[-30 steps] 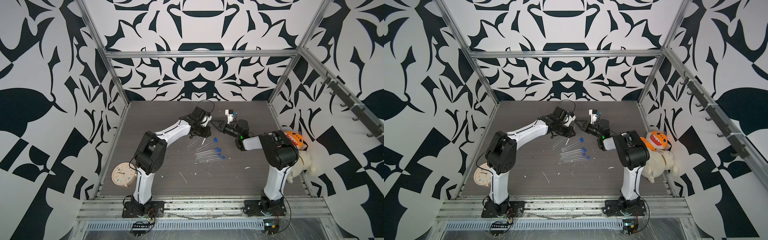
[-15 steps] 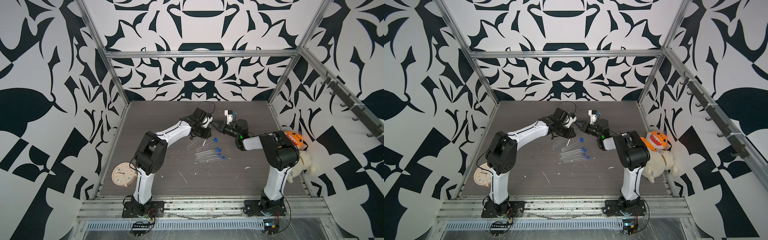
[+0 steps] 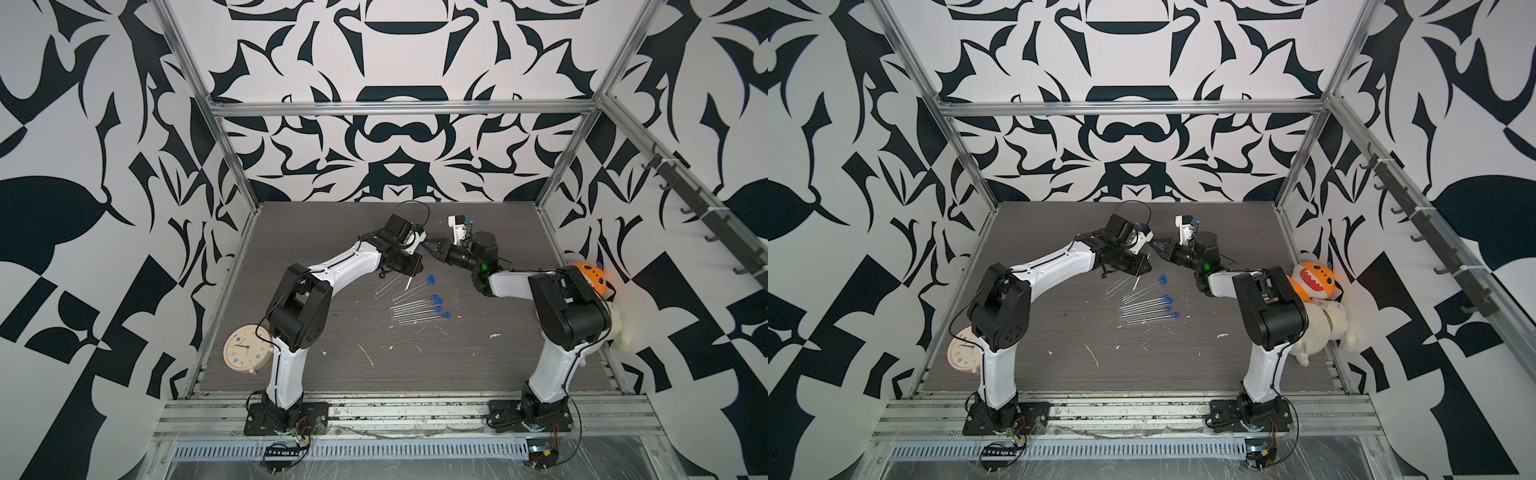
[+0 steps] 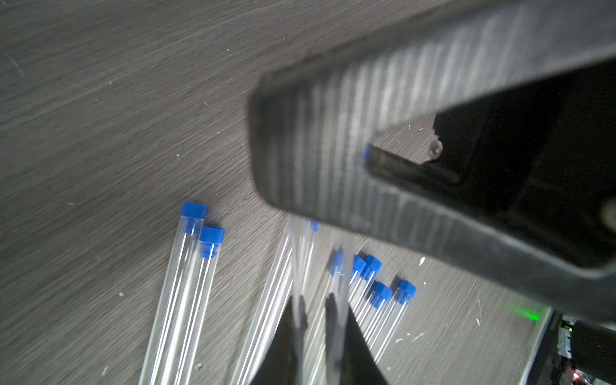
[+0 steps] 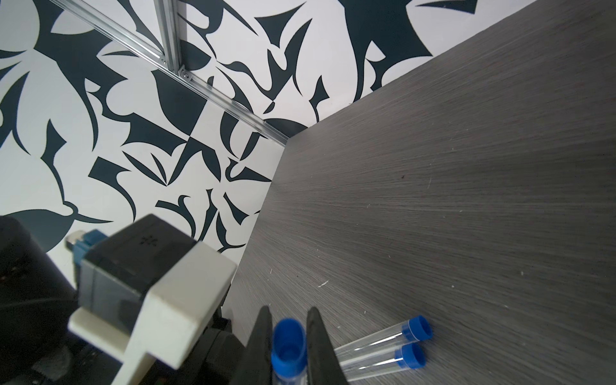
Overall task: Remove stoppers from test tubes
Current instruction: Open the stopper on the test tube.
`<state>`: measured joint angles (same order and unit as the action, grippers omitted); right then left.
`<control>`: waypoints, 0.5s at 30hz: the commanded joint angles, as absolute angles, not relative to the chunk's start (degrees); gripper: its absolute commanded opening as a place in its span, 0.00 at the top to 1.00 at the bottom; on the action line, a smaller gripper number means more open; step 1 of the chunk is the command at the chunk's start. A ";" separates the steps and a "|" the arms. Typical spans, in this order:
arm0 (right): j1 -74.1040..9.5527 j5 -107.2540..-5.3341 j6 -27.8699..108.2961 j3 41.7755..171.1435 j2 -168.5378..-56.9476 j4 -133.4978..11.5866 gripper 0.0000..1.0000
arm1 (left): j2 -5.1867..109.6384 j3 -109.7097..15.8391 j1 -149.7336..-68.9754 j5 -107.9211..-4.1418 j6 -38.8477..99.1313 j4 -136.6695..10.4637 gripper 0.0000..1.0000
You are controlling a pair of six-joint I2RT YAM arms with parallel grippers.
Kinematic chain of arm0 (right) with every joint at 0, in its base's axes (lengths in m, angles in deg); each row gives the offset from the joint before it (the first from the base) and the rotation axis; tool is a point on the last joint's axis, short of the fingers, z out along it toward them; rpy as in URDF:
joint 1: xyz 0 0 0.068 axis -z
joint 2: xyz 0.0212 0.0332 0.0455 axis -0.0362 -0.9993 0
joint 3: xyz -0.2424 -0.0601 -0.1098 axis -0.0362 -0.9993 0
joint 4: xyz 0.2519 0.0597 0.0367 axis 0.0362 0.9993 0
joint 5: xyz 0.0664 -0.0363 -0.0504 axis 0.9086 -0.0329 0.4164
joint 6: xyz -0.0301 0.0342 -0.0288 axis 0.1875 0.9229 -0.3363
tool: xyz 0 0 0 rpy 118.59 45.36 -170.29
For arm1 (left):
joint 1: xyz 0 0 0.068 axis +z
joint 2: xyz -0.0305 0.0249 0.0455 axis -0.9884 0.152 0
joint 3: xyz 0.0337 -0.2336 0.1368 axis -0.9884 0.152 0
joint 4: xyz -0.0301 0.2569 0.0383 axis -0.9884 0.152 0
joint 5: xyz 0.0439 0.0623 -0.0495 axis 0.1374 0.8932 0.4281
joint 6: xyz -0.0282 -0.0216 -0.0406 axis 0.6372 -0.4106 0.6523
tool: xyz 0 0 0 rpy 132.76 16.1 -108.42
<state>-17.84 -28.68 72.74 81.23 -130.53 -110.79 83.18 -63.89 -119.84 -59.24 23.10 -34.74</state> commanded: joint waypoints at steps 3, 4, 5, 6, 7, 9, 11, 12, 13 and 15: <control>-15.92 -30.94 74.44 84.49 -129.43 -116.70 0.94 | 81.12 -61.79 -119.80 -59.23 21.82 -30.69 1.00; -15.80 -30.86 74.41 84.46 -129.35 -116.68 0.94 | 80.99 -61.66 -119.84 -59.33 21.75 -30.63 1.00; -15.65 -30.94 74.41 84.58 -129.40 -116.68 0.94 | 80.98 -61.51 -119.84 -59.44 21.63 -30.55 1.00; -15.53 -30.79 74.63 84.62 -129.50 -116.67 0.94 | 80.90 -61.55 -119.84 -59.36 21.43 -30.41 1.00; -15.46 -30.68 74.83 84.78 -129.56 -116.63 0.94 | 80.89 -61.50 -119.84 -59.28 21.32 -30.22 1.00; -15.28 -30.17 75.21 85.31 -129.78 -116.22 0.91 | 80.94 -61.40 -119.84 -59.05 21.04 -30.06 1.00; -15.26 -30.44 74.78 85.31 -129.58 -115.80 0.89 | 80.86 -61.28 -119.84 -58.84 20.91 -29.89 1.00; -15.26 -30.58 73.46 85.40 -129.25 -114.27 0.88 | 80.86 -61.34 -119.84 -58.75 20.75 -29.79 1.00; -15.30 -30.83 71.99 85.66 -128.77 -112.09 0.87 | 80.86 -61.36 -119.84 -58.74 20.72 -29.74 1.00; -15.34 -31.45 67.42 86.12 -127.44 -106.03 0.87 | 80.78 -61.37 -119.84 -58.57 20.65 -29.58 1.00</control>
<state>-17.21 -26.75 72.83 82.70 -130.66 -108.73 82.44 -63.24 -119.82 -58.72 21.83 -35.50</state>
